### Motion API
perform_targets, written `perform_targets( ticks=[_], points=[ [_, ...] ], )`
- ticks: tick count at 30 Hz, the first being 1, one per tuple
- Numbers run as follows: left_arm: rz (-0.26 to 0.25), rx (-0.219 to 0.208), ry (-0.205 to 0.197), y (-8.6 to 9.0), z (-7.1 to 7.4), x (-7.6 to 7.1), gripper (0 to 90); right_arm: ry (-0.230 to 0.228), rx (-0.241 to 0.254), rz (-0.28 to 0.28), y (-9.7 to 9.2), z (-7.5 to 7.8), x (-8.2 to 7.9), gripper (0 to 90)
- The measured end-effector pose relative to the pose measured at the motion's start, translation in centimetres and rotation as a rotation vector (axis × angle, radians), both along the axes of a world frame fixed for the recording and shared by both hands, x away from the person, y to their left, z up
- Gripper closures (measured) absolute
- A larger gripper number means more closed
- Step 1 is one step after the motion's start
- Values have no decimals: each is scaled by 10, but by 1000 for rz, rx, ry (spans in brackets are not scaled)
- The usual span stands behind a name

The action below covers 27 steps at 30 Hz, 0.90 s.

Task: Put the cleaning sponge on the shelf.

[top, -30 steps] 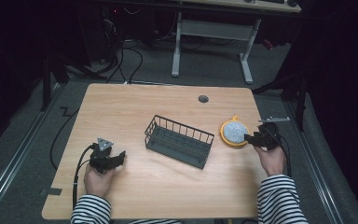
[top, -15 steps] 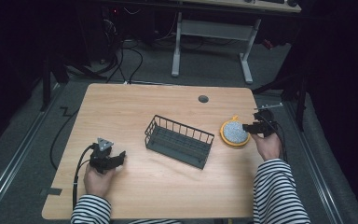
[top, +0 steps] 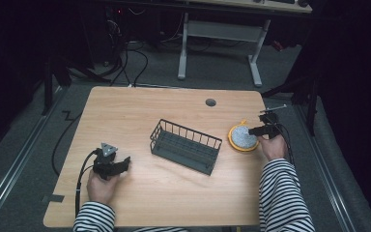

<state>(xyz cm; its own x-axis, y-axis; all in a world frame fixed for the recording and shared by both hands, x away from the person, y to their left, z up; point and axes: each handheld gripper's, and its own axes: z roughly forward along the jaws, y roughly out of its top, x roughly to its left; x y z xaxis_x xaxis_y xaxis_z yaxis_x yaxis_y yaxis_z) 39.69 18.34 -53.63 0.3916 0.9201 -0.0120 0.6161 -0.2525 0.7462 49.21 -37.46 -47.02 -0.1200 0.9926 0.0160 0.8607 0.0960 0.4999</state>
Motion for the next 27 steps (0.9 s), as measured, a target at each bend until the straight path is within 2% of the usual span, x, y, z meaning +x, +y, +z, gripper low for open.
perform_targets(
  ticks=[5,8,9,13,14,20,21,22,24,27],
  points=[
    [0,0,0,0,0,0,339,9,29,-18,-4,-5,3,426],
    [1,0,0,0,0,0,339,37,25,-23,-5,-9,5,414],
    [1,0,0,0,0,0,339,51,48,-34,-6,-11,6,409],
    [0,0,0,0,0,0,339,71,77,-50,-10,-15,8,382],
    [0,0,0,0,0,0,336,82,101,-56,-13,-17,10,369],
    [-1,0,0,0,0,0,336,100,143,-66,-17,-20,11,375],
    [0,0,0,0,0,0,336,104,152,-67,-18,-21,11,382],
    [-1,0,0,0,0,0,336,111,180,-63,-20,-22,12,432],
    [0,0,0,0,0,0,336,112,203,-50,-20,-22,12,512],
    [-1,0,0,0,0,0,334,108,184,-30,-16,-20,11,542]
  ],
)
